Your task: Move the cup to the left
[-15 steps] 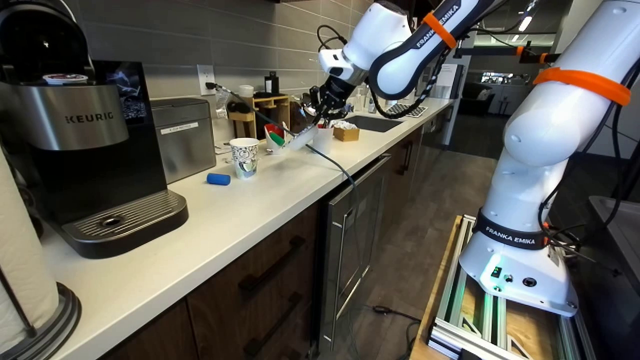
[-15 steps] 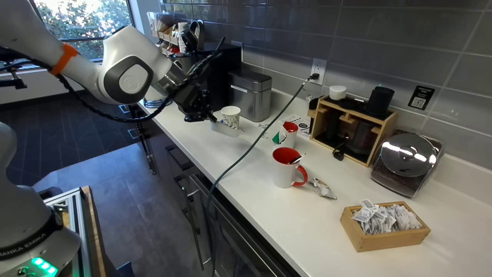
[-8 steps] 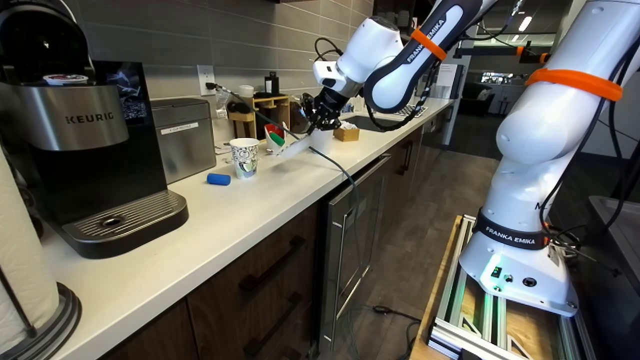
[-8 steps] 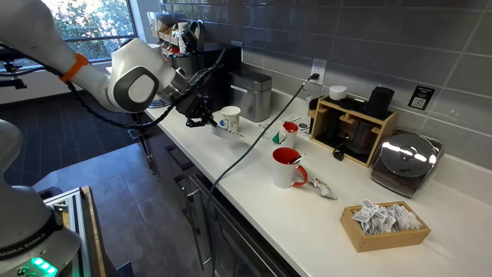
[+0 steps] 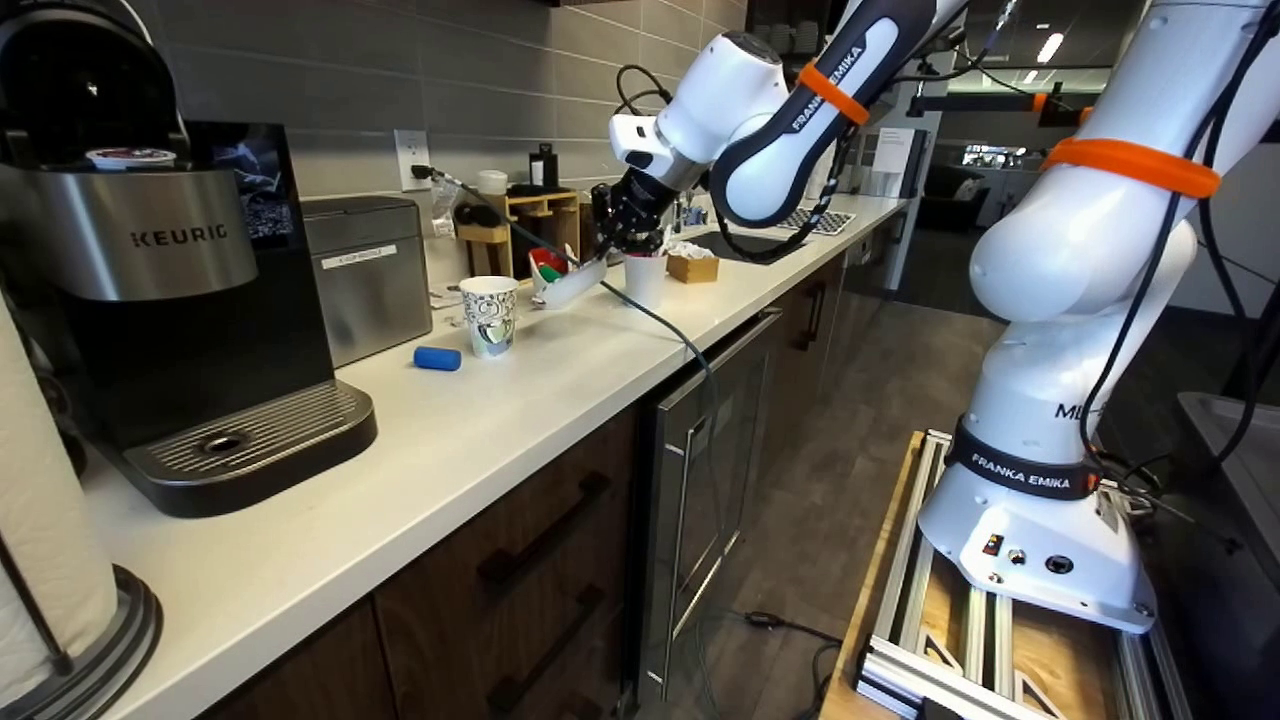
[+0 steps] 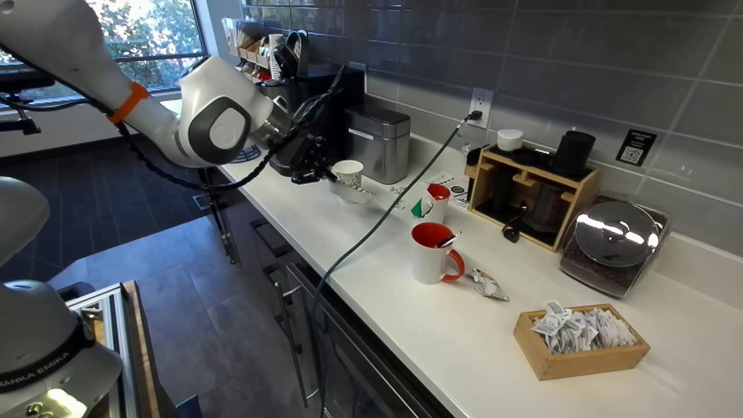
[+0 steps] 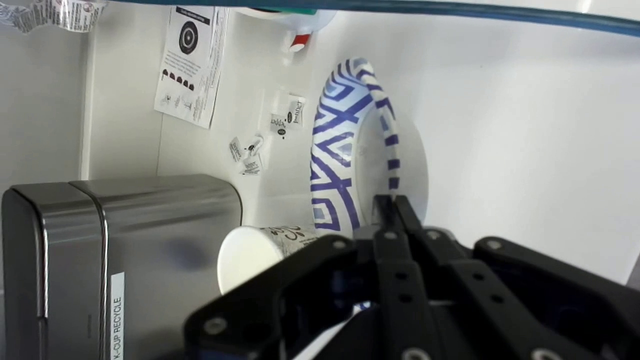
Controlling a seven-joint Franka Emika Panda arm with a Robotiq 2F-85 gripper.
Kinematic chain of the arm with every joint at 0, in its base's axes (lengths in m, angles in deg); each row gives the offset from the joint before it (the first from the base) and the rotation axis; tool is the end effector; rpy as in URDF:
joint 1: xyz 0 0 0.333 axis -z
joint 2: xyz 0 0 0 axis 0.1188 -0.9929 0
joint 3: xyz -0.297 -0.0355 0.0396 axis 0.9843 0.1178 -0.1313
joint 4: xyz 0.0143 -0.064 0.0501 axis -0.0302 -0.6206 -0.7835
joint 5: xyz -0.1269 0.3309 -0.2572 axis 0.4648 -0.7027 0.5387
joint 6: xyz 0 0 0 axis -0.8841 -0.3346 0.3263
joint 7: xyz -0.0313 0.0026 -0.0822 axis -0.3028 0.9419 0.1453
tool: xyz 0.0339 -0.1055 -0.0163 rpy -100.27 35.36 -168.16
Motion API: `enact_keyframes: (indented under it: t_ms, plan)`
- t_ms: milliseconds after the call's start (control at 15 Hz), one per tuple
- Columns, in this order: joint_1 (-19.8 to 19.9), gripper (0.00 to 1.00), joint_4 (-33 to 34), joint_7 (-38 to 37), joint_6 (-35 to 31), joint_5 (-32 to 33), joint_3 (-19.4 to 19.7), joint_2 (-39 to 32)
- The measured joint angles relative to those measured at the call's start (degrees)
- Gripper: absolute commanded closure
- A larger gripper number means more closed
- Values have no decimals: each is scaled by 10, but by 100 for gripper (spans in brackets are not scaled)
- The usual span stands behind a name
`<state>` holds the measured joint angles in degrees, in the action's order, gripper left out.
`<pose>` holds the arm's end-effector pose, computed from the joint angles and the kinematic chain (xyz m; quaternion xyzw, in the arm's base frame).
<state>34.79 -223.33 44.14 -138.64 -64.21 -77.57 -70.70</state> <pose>0.4983 0.0118 0.3328 0.5828 0.7302 0.1852 0.3047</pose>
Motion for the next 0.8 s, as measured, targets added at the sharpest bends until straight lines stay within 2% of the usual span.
enact_keyframes:
  t_ms: [67,133,400,667,800]
  plan:
    - [17,74,3,-1,0,3,-16,-1]
    - [34,73,4,-2,0,5,-31,-3]
    - [83,44,7,-4,0,6,-78,-10]
    - [99,12,12,-6,0,6,-100,-20]
    - [94,1,21,-6,0,2,-102,-25]
